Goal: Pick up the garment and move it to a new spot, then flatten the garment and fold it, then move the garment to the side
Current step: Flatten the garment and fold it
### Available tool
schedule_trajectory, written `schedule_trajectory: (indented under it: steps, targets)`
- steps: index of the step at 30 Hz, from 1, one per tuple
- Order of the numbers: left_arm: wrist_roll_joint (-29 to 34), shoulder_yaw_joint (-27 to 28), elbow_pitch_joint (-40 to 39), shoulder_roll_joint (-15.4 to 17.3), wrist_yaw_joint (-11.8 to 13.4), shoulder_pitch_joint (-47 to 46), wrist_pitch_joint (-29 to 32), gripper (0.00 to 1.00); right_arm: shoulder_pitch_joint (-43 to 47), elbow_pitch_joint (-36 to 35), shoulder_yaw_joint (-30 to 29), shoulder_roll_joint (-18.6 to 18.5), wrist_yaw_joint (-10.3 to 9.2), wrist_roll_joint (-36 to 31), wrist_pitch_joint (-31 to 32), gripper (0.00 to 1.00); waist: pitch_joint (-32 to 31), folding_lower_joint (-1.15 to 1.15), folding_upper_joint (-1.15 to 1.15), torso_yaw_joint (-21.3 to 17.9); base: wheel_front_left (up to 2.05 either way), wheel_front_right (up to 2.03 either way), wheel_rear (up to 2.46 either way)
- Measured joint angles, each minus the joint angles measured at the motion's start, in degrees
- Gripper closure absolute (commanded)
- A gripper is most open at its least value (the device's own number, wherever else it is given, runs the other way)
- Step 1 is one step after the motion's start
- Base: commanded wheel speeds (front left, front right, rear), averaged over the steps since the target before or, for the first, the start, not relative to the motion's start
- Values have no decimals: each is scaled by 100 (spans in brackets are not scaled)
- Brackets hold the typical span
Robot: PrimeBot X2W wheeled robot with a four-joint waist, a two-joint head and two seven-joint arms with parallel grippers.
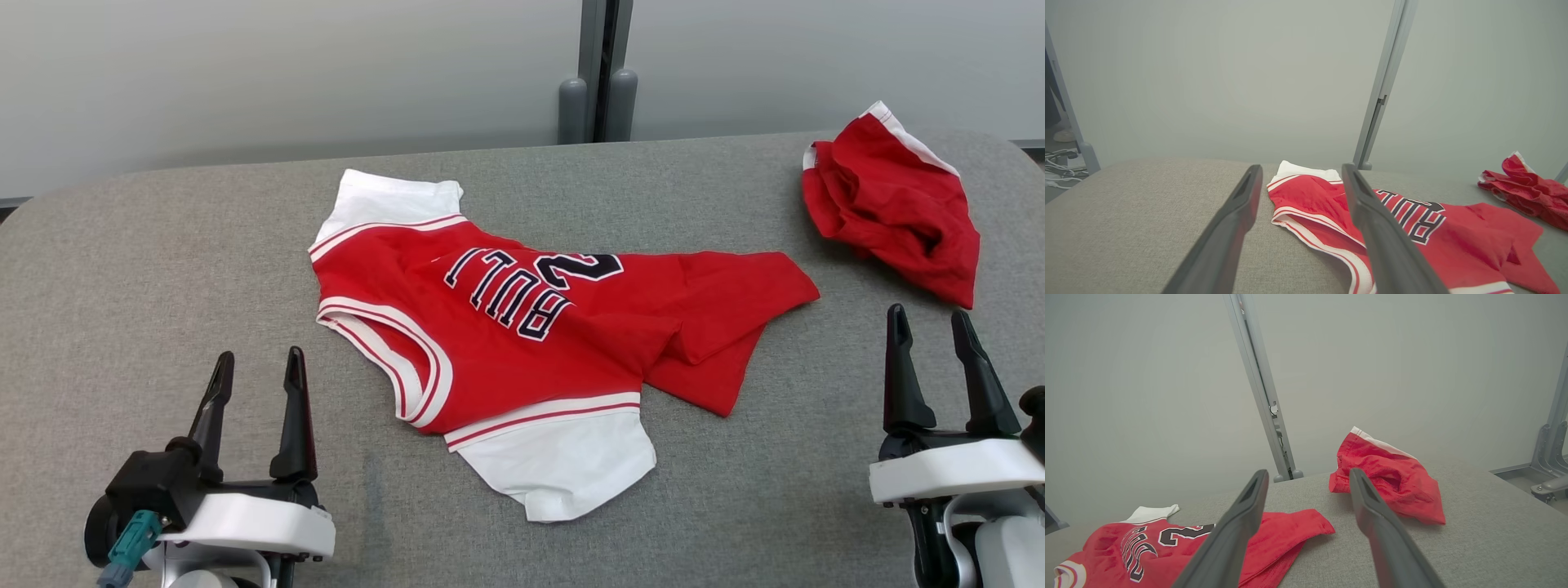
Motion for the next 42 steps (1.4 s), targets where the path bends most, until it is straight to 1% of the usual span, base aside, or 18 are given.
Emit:
schedule_trajectory:
  steps: [4,8,12,14,19,24,29,33,38,42]
  targets:
    - [157,79,52,-153,-190,-2,0,0,-13,15,20,10,0,-3,-10,0,-9,0,0,-12,0,0,0]
    - [230,115,149,-240,-372,-6,0,0,-20,19,31,15,0,-4,-33,0,-2,0,0,-31,0,0,0]
    - [186,-129,361,-346,-609,-21,111,0,-23,38,36,20,0,0,-42,0,19,0,0,-55,0,0,0]
    - [186,-181,403,-359,-630,-47,152,0,-25,44,34,21,0,2,-43,0,26,0,0,-62,0,0,0]
    - [45,-463,693,-486,-826,-194,670,0,-64,63,23,24,0,5,-44,0,45,0,0,-111,0,0,0]
    - [-102,-883,870,-600,-1084,-303,1362,0,-105,65,4,26,0,5,-45,0,82,0,0,-188,0,0,0]
    - [-172,-1284,1051,-694,-1256,-327,1952,0,-141,74,3,29,0,4,-48,0,111,0,0,-259,0,0,0]
    - [-141,-1514,1187,-737,-1361,-475,2180,0,-160,81,22,29,0,5,-49,0,135,0,0,-316,0,0,0]
    - [-56,-1738,1435,-751,-1405,-625,2437,0,-170,92,51,31,0,14,-49,0,175,0,0,-382,0,0,0]
    - [49,-1880,1606,-744,-1454,-683,2528,0,-180,121,77,30,0,51,-51,0,212,0,0,-445,0,0,0]
